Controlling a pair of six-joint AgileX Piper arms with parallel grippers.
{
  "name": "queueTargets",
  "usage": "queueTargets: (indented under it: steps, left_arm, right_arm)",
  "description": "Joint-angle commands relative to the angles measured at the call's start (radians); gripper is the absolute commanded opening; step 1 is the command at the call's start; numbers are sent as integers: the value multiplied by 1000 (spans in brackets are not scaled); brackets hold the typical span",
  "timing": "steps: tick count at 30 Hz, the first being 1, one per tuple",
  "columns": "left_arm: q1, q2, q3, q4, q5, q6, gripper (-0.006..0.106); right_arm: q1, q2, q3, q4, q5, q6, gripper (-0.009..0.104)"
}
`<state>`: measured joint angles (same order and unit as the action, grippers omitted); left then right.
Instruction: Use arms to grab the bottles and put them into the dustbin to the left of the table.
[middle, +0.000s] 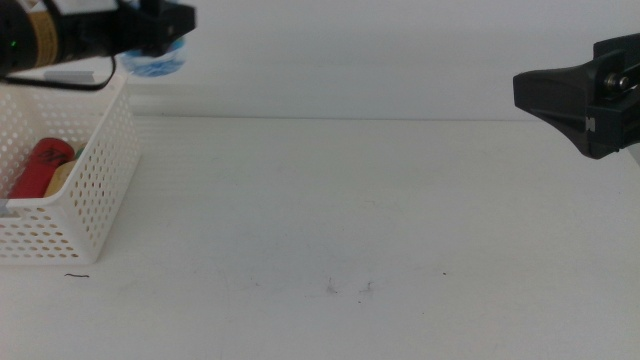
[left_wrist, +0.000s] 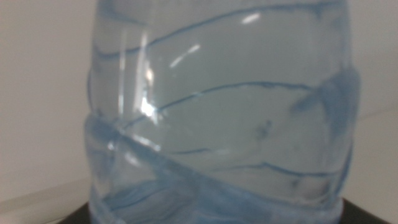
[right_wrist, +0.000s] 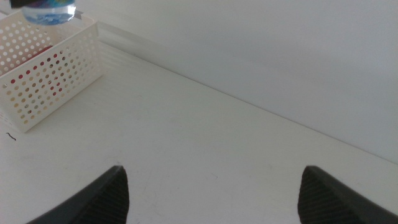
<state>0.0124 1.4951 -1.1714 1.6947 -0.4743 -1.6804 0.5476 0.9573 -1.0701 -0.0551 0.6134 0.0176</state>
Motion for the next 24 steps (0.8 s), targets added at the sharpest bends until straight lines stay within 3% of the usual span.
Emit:
queueTargets:
  steps: [1,6,8,11,13,14,16,18,24]
  left_arm:
    - [22,-14,34,-155,76,128,-2]
    - [25,-16,71,-461,398,399,-2]
    - [27,-18,49,-655,545,553,-2]
    - [28,-18,-17,-1073,704,1055,-2]
    - [51,-15,-79,-1435,801,1477,-2]
    - [61,-15,-98,-1572,827,1631,-2]
    - [83,-15,-121,-1750,859,1871,-2]
    - [107,-9,-148,-1809,904,1919,-2]
    - [181,93,-289,-1809,1128,1945,-2]
  right_arm:
    - [1,-4,-6,-6,-7,-10,79]
    - [1,-4,-6,-6,-7,-10,79]
    - [1,-4,-6,-6,-7,-10,79]
    - [1,-4,-6,-6,-7,-10,79]
    - [1,-4,-6,-6,-7,-10,79]
    - [1,-4,-6,-6,-7,-10,79]
    - [1,-4,-6,-6,-7,-10,79]
    - [1,-4,-6,-6,-7,-10,79]
    - [1,-4,-6,-6,-7,-10,79]
